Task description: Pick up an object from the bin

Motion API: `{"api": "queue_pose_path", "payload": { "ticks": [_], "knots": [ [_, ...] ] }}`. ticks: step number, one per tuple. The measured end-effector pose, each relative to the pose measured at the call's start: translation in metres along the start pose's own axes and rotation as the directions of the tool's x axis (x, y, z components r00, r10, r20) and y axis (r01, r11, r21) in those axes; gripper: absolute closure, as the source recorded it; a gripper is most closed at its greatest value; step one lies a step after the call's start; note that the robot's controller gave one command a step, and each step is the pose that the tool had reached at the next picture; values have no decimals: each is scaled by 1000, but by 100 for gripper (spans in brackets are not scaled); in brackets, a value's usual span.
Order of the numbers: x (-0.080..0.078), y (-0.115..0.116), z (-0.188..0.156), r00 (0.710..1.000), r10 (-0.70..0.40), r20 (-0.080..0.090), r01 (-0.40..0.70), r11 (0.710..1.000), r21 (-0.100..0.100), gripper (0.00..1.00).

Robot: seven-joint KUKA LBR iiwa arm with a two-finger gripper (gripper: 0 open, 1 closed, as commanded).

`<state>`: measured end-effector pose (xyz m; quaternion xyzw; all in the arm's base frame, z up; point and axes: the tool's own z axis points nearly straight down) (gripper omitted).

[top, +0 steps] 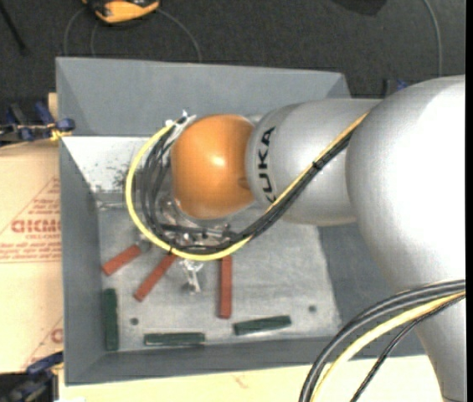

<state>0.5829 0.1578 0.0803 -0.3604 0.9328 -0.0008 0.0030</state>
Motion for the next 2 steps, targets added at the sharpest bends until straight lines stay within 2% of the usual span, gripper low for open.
{"api": "queue_pose_path", "payload": {
  "ticks": [1, 2],
  "knots": [
    [-36, -12, 5, 999, 51, 2, -51, 999, -4, 100],
    [-36, -12, 5, 999, 52, 2, -52, 999, -4, 100]
  ]
}}
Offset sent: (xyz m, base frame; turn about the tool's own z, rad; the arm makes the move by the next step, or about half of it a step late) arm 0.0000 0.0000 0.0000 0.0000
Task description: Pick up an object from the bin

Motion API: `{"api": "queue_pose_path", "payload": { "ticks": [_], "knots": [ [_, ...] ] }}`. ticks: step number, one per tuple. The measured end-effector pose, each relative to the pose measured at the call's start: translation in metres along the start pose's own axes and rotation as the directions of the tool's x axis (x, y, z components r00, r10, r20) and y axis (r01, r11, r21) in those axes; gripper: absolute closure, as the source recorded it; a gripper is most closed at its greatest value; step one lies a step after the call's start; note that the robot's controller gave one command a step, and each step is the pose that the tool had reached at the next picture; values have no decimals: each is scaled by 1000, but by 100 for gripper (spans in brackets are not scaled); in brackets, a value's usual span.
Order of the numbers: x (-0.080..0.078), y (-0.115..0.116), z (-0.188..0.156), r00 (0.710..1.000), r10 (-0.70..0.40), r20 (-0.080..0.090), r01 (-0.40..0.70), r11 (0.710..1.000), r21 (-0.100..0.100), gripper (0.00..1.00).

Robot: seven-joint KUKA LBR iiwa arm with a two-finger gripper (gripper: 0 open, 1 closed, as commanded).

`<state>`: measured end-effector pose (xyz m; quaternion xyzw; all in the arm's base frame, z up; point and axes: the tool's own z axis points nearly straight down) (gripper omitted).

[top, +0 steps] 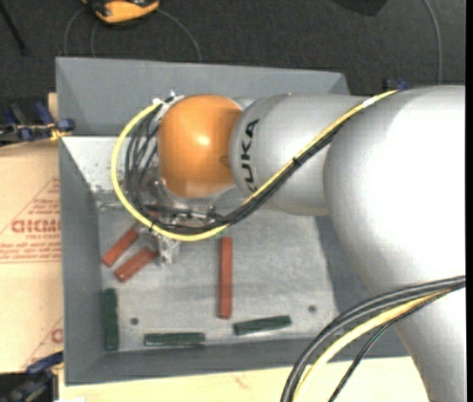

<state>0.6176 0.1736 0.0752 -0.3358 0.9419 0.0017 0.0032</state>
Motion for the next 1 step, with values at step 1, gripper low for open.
{"api": "queue_pose_path", "payload": {
  "ticks": [1],
  "knots": [
    [13, 13, -149, 1000, -2, 0, 2, 1000, 3, 100]
  ]
}}
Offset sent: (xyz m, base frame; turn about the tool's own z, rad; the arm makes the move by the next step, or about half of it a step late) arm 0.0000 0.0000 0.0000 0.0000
